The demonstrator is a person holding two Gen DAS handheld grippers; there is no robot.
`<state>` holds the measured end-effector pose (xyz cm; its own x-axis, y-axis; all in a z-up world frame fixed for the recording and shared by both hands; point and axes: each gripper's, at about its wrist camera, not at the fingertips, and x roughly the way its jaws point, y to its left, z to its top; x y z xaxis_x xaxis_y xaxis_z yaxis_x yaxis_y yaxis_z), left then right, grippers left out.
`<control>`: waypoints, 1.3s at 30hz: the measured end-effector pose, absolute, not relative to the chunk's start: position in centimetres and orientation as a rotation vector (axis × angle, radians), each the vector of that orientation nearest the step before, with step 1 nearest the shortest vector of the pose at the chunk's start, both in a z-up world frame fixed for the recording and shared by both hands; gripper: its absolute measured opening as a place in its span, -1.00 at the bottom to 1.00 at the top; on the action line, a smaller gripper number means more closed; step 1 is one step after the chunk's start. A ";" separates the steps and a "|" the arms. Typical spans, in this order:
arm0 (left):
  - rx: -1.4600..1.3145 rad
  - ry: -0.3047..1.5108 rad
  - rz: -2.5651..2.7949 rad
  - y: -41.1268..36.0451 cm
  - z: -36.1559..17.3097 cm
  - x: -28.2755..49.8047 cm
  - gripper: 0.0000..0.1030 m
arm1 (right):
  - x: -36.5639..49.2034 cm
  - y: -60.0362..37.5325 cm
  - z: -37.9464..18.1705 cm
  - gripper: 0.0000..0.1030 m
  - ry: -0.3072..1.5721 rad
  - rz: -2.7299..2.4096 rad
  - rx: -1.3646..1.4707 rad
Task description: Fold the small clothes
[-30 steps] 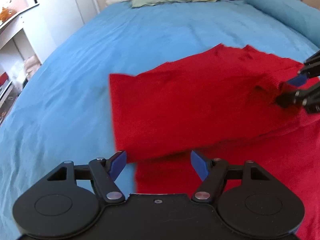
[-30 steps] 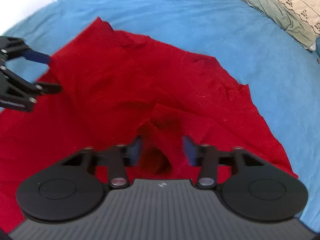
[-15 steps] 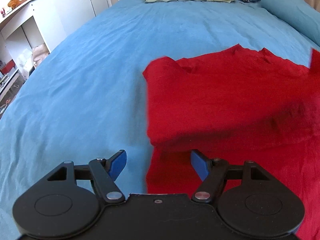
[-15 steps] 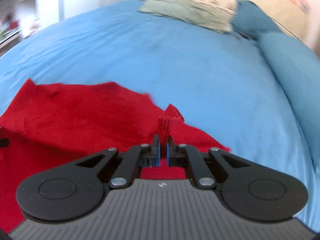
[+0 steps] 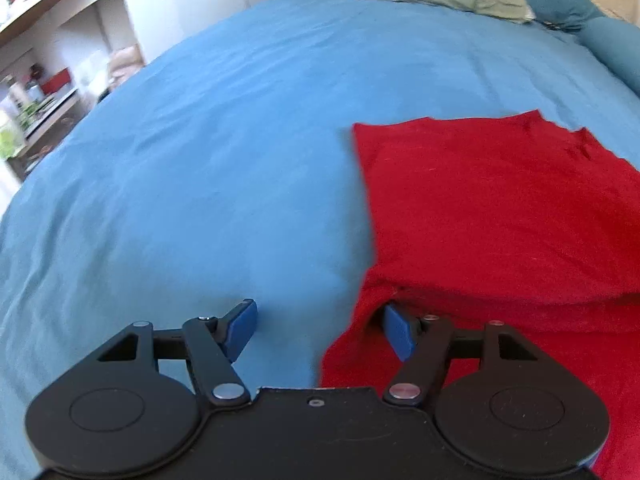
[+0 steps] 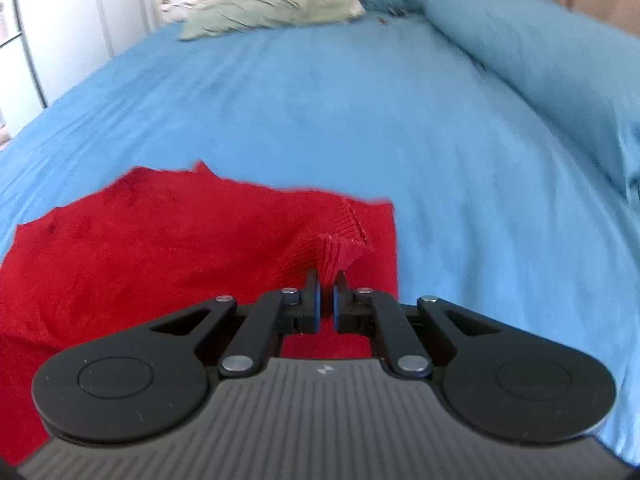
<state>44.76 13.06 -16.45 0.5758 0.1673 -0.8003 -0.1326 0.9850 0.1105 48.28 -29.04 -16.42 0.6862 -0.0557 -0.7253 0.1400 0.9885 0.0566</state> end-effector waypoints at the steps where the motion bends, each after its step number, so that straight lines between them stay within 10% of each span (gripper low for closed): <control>1: 0.038 0.946 0.194 13.1 -16.4 44.5 0.42 | 48.1 -29.5 -16.6 -0.56 0.817 -0.122 0.129; 4: 0.009 0.978 0.219 14.0 -16.3 43.7 0.43 | 47.2 -30.8 -17.4 -0.47 0.849 -0.174 0.175; 9: 0.044 0.906 0.105 12.7 -13.3 42.1 0.46 | 44.7 -30.6 -15.8 0.68 0.798 -0.197 0.115; 11: 0.067 0.844 0.009 11.2 -11.8 42.0 0.77 | 43.7 -29.3 -14.7 0.96 0.728 -0.099 0.053; 39: 0.066 0.719 -0.183 8.1 -17.6 44.1 0.83 | 49.4 -27.9 -21.7 0.95 0.626 0.107 0.063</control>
<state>44.05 8.05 -17.62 0.7372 -0.1438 -0.6602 0.1892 0.9819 -0.0025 49.42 -27.94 -21.67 0.8049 0.1193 -0.5813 -0.0812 0.9925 0.0913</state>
